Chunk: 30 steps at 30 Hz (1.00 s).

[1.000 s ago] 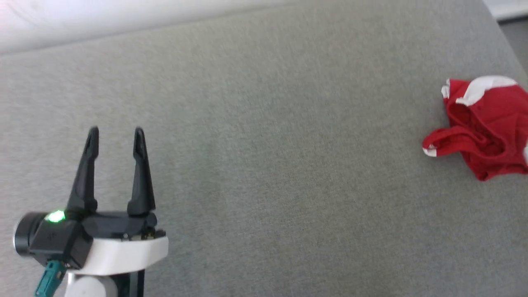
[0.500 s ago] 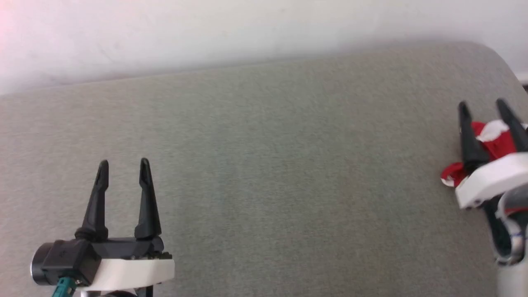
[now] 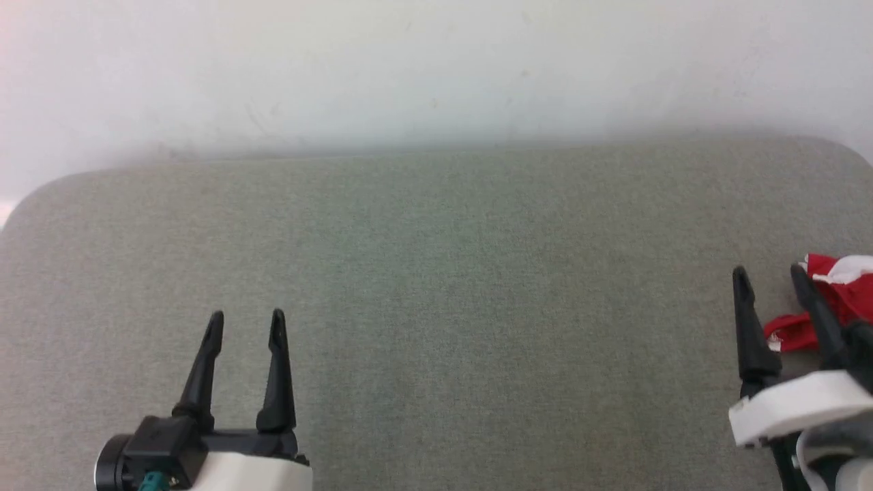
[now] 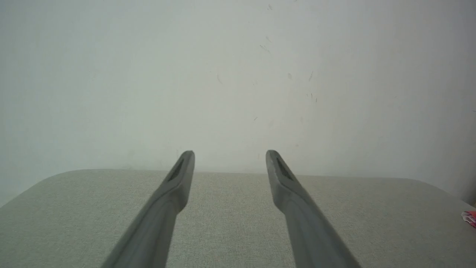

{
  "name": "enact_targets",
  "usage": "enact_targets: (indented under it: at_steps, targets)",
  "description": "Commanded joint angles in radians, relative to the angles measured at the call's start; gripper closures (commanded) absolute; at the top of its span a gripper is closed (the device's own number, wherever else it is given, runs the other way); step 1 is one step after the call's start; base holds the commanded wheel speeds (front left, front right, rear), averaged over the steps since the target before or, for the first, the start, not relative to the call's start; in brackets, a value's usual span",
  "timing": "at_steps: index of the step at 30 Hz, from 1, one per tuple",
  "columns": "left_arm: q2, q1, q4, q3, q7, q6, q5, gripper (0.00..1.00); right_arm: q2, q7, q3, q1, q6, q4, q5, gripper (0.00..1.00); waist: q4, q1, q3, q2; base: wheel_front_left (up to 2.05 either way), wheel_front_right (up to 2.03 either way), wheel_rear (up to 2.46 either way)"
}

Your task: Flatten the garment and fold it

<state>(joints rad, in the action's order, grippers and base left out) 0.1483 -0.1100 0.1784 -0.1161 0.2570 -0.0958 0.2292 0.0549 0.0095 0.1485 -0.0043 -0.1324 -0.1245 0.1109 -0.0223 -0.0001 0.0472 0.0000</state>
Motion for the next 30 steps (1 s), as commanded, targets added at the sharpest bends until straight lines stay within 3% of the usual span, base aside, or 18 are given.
enact_targets:
  at_steps: [1, 7, 15, 27, 28, 30]
  targets:
    - [-0.006, -0.02, -0.008, 0.001, 0.005, 0.01, -0.011, 0.0, -0.004, -0.023, -0.001, 0.03, 0.002, 0.0, 0.009, 0.0, 0.02, 0.0001, -0.025, 0.0, 0.0, 0.0, 0.0]
    - [-0.025, -0.074, -0.036, 0.017, 0.005, 0.02, -0.034, 0.0, -0.004, -0.1, -0.011, 0.111, 0.002, 0.058, 0.021, 0.0, 0.021, 0.0001, -0.05, 0.0, 0.0, 0.0, 0.0]
    - [-0.065, -0.117, -0.043, 0.037, 0.005, 0.068, -0.037, 0.0, -0.005, -0.188, -0.022, 0.162, 0.002, 0.135, 0.034, 0.0, 0.031, 0.0001, -0.059, 0.0, 0.0, 0.0, 0.0]
    - [-0.089, -0.114, -0.095, 0.072, 0.005, 0.088, -0.068, 0.0, -0.005, -0.207, -0.03, 0.143, 0.002, 0.167, 0.039, 0.0, 0.036, 0.0001, -0.045, 0.0, 0.0, 0.0, 0.0]
    - [-0.085, -0.114, -0.094, 0.068, 0.0, 0.086, -0.064, 1.0, -0.002, -0.204, -0.028, 0.152, 0.0, 0.167, 0.037, 1.0, 0.036, 0.0001, -0.045, 0.0, 0.0, 0.0, 0.0]
    - [-0.084, -0.114, -0.094, 0.067, -0.002, 0.086, -0.064, 1.0, -0.001, -0.203, -0.028, 0.152, 0.0, 0.167, 0.037, 1.0, 0.036, 0.0002, -0.044, 0.0, 0.0, 0.0, 0.0]
